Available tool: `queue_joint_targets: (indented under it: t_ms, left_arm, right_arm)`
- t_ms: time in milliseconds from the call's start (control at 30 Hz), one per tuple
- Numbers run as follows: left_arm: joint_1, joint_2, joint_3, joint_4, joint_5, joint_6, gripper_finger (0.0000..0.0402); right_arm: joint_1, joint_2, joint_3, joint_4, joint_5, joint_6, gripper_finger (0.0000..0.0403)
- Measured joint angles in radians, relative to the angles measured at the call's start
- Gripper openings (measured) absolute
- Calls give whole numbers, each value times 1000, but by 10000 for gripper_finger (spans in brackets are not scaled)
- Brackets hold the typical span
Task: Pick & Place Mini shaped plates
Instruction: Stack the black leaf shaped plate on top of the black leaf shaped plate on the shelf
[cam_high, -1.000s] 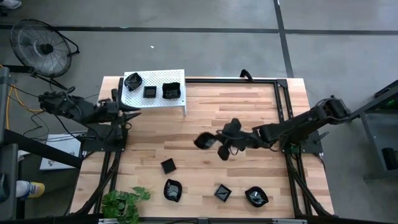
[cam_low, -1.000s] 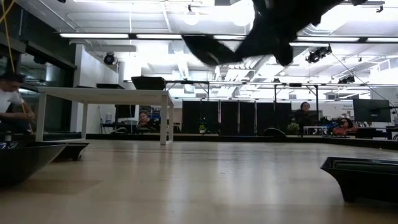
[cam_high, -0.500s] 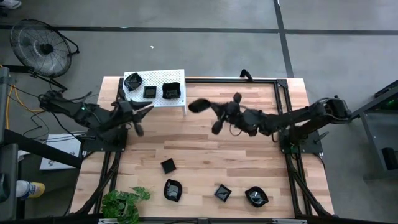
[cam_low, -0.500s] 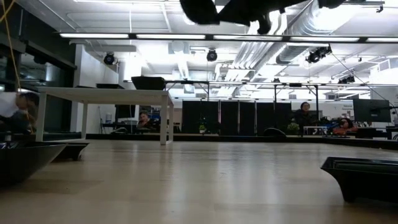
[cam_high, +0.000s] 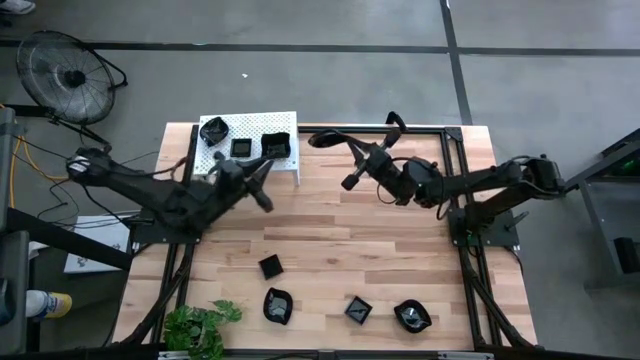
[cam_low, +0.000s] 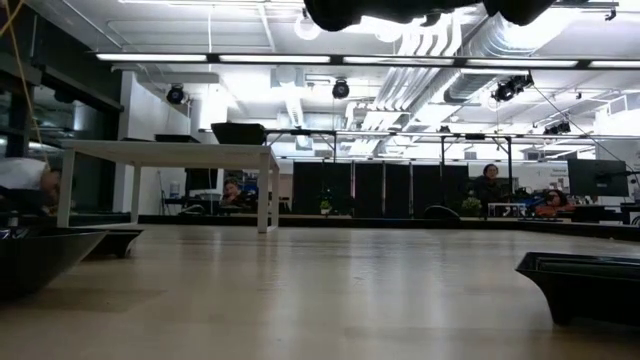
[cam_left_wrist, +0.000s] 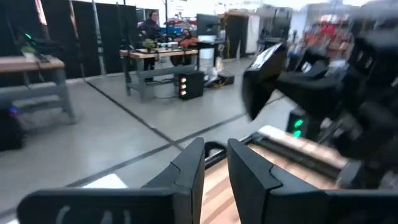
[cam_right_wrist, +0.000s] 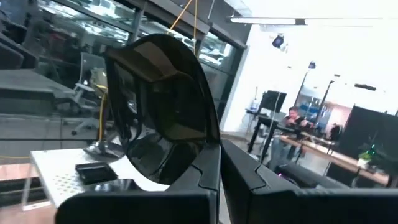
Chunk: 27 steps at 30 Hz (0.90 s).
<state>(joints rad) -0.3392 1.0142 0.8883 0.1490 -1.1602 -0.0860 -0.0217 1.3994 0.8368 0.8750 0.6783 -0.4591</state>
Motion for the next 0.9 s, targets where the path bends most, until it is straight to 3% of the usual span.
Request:
queue_joint_targets:
  t_ms: [167,333,433,667,900]
  left_arm:
    - [153,90,-1,154,209,-6,68]
    - [282,151,0,252,431,-11,68]
    - [334,191,0,267,509,-16,68]
    - [394,268,0,336,578,-42,68]
    - [406,294,1,386,565,-26,68]
  right_arm:
    - [-25,0,0,49,-57,-60,0]
    - [-38,0,0,70,-41,-124,0]
    - [-47,0,0,72,-4,-126,0]
    - [-73,1,0,64,9,-126,0]
    - [-77,8,0,40,-4,-125,0]
